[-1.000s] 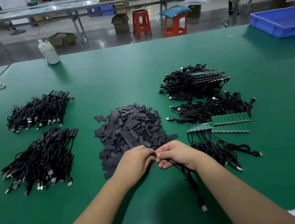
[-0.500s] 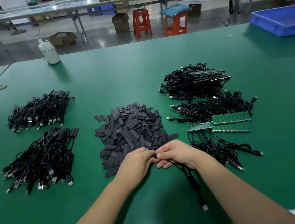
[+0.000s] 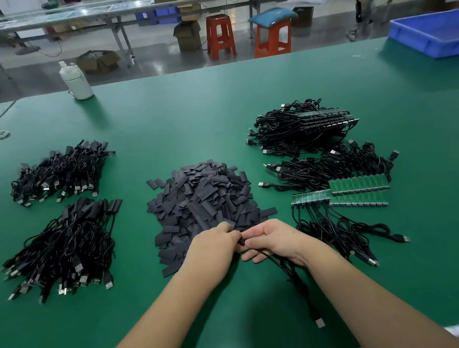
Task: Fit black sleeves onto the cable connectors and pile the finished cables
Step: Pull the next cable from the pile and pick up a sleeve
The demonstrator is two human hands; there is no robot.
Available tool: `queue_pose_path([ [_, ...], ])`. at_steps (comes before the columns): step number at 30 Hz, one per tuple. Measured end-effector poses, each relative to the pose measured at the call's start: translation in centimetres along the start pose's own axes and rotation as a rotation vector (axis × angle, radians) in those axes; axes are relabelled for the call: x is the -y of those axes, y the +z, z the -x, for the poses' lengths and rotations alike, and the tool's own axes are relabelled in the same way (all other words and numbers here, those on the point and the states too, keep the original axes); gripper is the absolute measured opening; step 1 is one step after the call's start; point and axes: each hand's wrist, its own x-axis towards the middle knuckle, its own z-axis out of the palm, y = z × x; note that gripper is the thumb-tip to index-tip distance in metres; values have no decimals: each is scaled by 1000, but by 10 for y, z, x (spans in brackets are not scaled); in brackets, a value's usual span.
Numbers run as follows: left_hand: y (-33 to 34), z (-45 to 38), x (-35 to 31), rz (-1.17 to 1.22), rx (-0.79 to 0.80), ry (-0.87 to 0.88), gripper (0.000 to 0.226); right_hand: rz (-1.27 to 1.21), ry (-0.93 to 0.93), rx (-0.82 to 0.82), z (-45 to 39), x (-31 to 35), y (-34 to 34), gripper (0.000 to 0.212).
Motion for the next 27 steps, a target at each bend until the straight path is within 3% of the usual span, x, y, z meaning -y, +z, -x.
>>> queue_pose_path([
  [6,-8,-2,-4,-206,110,-40,10,-12,-5,-10,1,-2,-1,22],
  [11,-16,2,-8,-261,173,7,16,-12,-15,-3,4,-1,1,22],
  [13,-18,3,-11,-292,181,16,23,8,-10,-4,5,0,3,22],
  [18,-21,2,-14,-334,109,80,64,65,-26,-9,6,1,8,26],
  [22,-17,4,-17,-304,101,83,67,72,-42,-20,8,3,8,26],
  [25,-10,4,-15,-139,4,18,83,8,-54,-46,9,7,9,22],
  [27,-11,7,-18,329,-153,-154,81,-99,-77,-88,9,13,10,20],
])
